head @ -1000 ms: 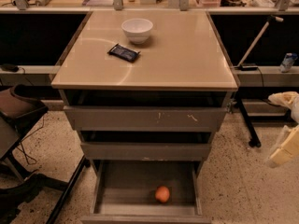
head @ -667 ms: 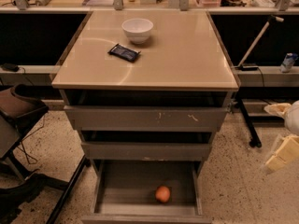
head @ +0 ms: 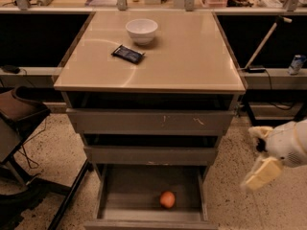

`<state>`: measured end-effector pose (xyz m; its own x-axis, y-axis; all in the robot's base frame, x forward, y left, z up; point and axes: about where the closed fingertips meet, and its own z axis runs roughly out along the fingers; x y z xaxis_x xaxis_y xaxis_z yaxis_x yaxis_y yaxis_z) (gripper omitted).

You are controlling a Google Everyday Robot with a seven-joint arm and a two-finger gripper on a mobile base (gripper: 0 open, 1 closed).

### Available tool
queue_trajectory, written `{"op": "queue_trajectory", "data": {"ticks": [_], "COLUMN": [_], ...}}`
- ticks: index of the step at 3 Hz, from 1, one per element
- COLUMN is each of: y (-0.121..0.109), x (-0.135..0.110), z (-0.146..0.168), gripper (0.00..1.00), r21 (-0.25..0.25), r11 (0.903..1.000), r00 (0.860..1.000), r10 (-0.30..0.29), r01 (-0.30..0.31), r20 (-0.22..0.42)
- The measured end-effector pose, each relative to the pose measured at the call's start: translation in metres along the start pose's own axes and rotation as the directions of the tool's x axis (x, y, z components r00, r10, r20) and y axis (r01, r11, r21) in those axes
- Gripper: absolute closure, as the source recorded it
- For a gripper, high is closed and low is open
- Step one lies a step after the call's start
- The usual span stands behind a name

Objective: Pick orange from bottom drawer and place on counter

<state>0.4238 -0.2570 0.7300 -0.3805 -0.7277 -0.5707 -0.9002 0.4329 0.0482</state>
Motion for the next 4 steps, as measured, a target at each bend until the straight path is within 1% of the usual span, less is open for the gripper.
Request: {"op": "queue_trajectory", "data": {"ticks": [1, 2, 3, 4], "y": [0.036, 0.057, 0.043, 0.023], "x": [0.000, -0.002, 0.000, -0.005], "z": [0.115, 0.208, 0.268, 0.273], "gripper": [0.00, 0.00, 0.00, 0.00], "r21": [-0.131, -0.201, -0.156, -0.087], "r11": [0.9898, 0.9748, 0.9752, 0.9820], "r00": [0.992, 0.982, 0.978, 0.974], "r10": [0.069, 0.127, 0.176, 0.179], "r01": [-0.055, -0.098, -0.157, -0.168], "r20": [0.105, 0.141, 0.116, 0.139]}}
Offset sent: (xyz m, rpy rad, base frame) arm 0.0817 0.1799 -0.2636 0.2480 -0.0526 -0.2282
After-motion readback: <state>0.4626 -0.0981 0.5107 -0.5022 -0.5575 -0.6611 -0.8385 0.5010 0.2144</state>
